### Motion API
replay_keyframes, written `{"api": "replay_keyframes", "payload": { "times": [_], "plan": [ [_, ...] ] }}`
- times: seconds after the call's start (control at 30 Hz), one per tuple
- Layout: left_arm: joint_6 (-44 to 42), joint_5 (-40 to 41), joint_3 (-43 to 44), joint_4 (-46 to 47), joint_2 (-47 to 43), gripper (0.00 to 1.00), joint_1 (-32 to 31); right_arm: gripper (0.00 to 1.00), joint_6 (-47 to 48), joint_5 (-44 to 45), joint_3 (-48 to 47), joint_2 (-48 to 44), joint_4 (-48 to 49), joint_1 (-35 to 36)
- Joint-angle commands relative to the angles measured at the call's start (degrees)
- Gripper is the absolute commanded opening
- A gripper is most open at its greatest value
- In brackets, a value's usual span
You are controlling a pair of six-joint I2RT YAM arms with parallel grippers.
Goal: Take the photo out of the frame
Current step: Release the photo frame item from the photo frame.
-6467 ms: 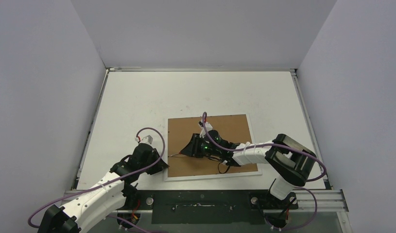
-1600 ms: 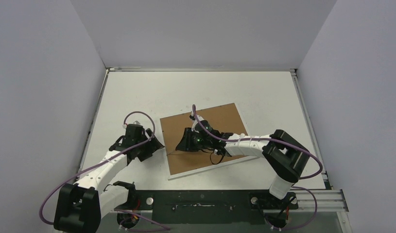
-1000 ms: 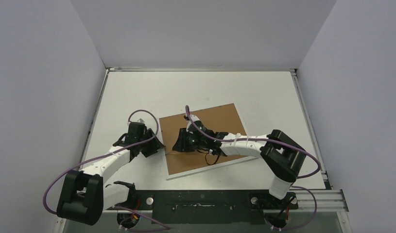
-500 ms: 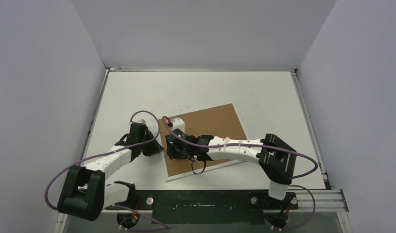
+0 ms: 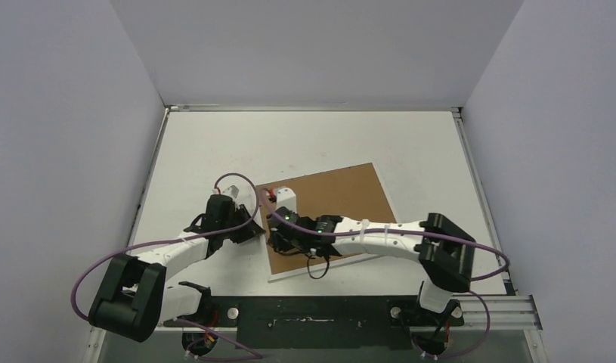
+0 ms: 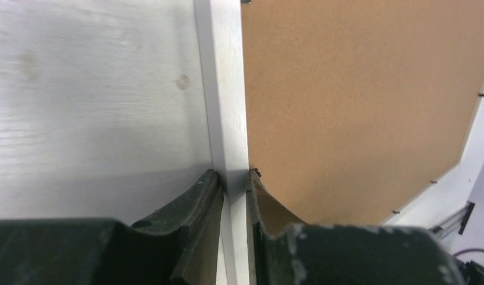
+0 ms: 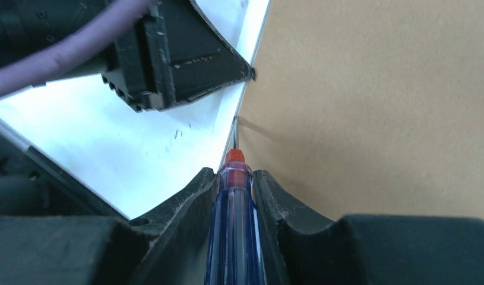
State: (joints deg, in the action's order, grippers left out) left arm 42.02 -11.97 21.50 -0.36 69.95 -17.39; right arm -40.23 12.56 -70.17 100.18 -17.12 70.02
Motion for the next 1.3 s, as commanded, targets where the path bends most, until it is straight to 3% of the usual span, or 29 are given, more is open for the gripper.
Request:
{"api": "replay_keyframes", "payload": {
  "times": [0.0, 0.27, 0.5, 0.83, 1.27],
  "plan": [
    [-2.49, -4.52, -2.82, 6.28, 1.37, 0.0, -1.19, 0.0, -4.02, -9.31, 12.18, -14.42, 6.97, -6.99],
    [-3.69, -5.36, -1.06, 8.75, 4.93, 0.0, -5.68, 0.0, -5.77, -16.9, 23.97, -25.44, 10.23, -19.18],
    [-4.64, -8.48, 0.51, 10.85, 8.63, 0.0, -9.1, 0.0, -6.44, -24.88, 28.65, -29.67, 15.58, -28.44],
    [-4.73, -9.37, -1.4, 12.85, 9.99, 0.0, -11.15, 0.0, -8.11, -35.56, 31.98, -28.16, 23.98, -37.03],
    [-3.79, -7.1, -2.78, 12.28, 8.22, 0.0, -11.27, 0.0, -8.69, -42.78, 26.89, -16.91, 31.7, -37.5]
  ]
}}
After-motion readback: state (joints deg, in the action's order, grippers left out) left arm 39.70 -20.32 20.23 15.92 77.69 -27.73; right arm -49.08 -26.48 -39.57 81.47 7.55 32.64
